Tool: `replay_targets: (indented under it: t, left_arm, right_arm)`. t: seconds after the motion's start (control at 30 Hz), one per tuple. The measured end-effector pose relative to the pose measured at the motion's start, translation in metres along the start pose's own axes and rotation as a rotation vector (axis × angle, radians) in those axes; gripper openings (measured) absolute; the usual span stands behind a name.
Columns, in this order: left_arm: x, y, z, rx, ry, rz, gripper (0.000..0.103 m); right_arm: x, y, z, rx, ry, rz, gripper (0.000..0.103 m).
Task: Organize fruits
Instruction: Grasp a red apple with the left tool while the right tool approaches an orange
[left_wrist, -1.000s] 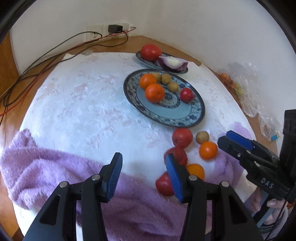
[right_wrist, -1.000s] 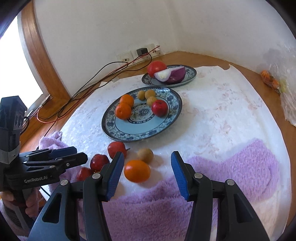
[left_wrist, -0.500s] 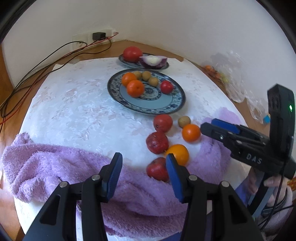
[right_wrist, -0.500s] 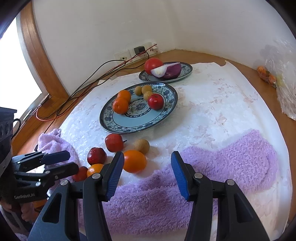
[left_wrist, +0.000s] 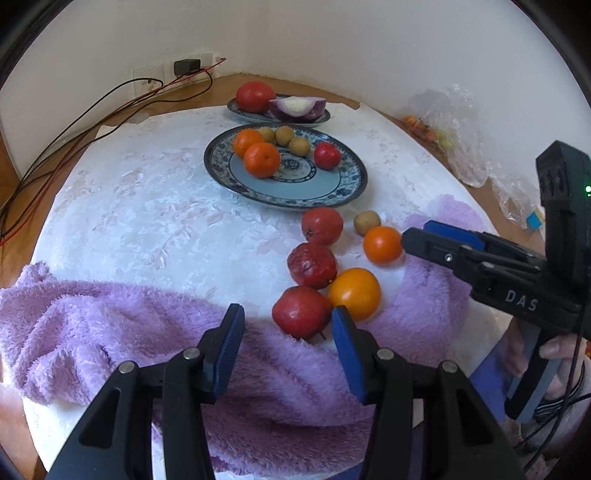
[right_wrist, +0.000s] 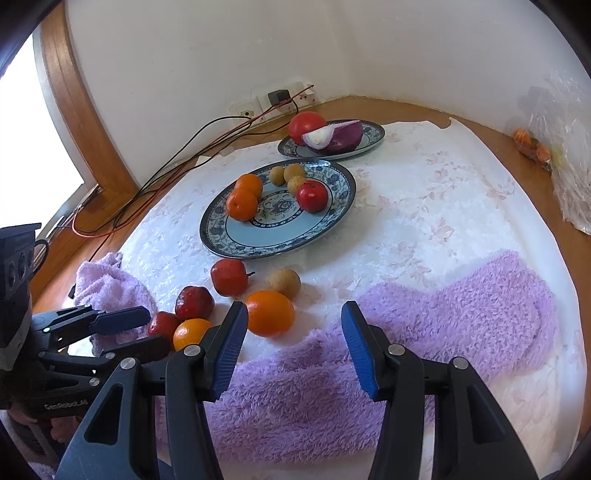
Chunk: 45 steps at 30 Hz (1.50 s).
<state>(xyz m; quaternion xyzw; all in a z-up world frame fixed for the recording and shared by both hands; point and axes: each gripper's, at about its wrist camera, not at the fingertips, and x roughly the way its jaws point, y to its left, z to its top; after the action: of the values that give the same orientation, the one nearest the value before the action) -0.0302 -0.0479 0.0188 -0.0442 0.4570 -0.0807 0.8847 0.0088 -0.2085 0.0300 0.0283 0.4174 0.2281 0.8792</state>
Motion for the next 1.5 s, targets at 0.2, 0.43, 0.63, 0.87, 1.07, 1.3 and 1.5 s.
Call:
replay_targets:
  t: [0.2, 0.43, 0.63, 0.87, 1.07, 1.3, 1.5]
  left_arm:
    - [-0.001, 0.001, 0.0, 0.008, -0.027, 0.028, 0.054]
    - [-0.005, 0.013, 0.004, -0.051, -0.052, 0.052, 0.054]
    - [0.004, 0.002, 0.006, -0.005, -0.025, 0.053, 0.054]
    - [0.015, -0.002, 0.005, 0.018, -0.016, 0.067, 0.054]
    - [0.021, -0.001, 0.007, 0.017, -0.052, 0.07, 0.052]
    - [0.016, 0.008, 0.002, -0.037, -0.088, 0.08, 0.036]
    - [0.014, 0.018, -0.001, -0.089, -0.139, 0.073, 0.034]
  right_arm:
    - [0.003, -0.002, -0.001, 0.006, 0.008, 0.0, 0.054]
    - [0.004, -0.003, -0.001, 0.01, 0.007, 0.002, 0.054]
    - [0.004, -0.002, -0.001, 0.011, 0.007, 0.003, 0.054]
    - [0.003, -0.002, -0.002, 0.013, 0.007, 0.004, 0.054]
    - [0.004, -0.002, -0.002, 0.011, 0.007, 0.004, 0.054]
    - [0.007, 0.007, -0.004, -0.042, 0.009, -0.009, 0.054]
    - [0.015, 0.017, -0.007, -0.086, 0.032, -0.038, 0.054]
